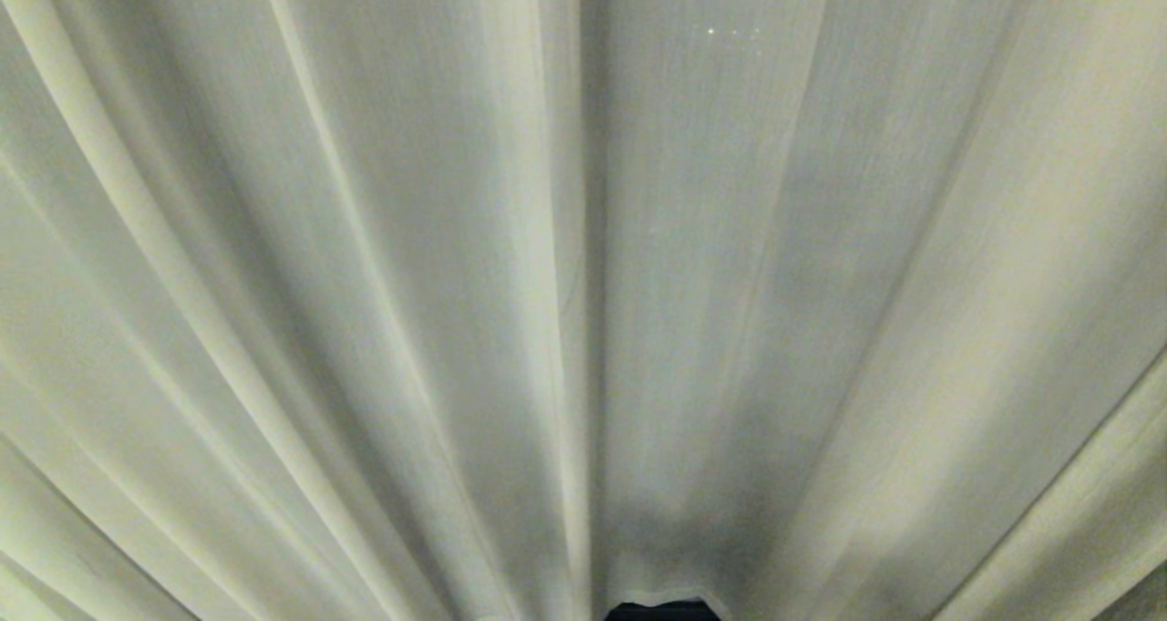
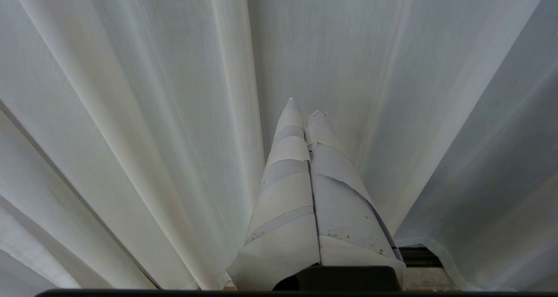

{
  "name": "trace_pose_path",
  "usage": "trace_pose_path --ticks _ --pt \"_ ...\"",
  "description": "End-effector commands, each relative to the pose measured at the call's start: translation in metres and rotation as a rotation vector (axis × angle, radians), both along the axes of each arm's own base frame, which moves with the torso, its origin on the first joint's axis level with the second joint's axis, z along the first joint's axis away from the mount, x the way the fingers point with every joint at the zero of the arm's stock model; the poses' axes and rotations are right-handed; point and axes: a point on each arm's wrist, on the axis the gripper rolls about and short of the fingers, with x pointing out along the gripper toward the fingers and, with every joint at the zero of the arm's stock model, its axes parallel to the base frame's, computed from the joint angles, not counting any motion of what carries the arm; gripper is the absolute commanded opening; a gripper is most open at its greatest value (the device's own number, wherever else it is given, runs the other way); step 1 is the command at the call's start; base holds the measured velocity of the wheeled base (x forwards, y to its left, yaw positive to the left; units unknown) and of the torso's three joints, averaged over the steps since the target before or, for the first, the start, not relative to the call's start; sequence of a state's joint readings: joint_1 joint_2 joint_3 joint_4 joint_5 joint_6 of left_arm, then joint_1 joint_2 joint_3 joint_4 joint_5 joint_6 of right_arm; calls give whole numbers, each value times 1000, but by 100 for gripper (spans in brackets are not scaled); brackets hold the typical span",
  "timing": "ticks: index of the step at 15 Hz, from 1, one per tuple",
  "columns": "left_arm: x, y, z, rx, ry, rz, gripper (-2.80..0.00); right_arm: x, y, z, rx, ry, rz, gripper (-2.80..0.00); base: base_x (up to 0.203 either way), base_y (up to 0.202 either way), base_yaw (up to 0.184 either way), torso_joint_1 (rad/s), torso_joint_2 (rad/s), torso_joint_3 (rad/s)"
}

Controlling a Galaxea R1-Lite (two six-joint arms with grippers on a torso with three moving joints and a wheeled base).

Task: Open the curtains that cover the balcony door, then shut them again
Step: Close the outer curtains on both sides

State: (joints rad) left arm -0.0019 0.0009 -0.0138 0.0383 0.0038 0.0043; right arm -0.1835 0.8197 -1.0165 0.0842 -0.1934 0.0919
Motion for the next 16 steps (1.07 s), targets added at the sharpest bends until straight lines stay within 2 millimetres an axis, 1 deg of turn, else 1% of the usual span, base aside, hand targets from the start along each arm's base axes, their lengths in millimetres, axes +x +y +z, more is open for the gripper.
trace_pose_path --ticks 1,3,4,6,9,12,14,16 --pt "0 0 0 0 -1 1 -280 30 -19 0 4 69 -153 0 0 0 0 0 0 0" --pt "0 0 0 0 -1 1 -280 42 -38 5 -37 63 -244 0 0 0 0 0 0 0" --pt "0 0 0 0 -1 1 -280 47 -45 12 -72 38 -243 0 0 0 0 0 0 0" --pt "0 0 0 0 -1 1 -280 51 -49 26 -124 -8 -227 0 0 0 0 0 0 0" --pt "0 0 0 0 -1 1 -280 50 -52 39 -144 -39 -252 0 0 0 0 0 0 0" --pt "0 0 0 0 -1 1 -280 50 -54 38 -147 -33 -266 0 0 0 0 0 0 0" --pt "0 0 0 0 -1 1 -280 59 -62 35 -133 -9 -263 0 0 0 0 0 0 0" --pt "0 0 0 0 -1 1 -280 74 -70 30 -106 13 -211 0 0 0 0 0 0 0"
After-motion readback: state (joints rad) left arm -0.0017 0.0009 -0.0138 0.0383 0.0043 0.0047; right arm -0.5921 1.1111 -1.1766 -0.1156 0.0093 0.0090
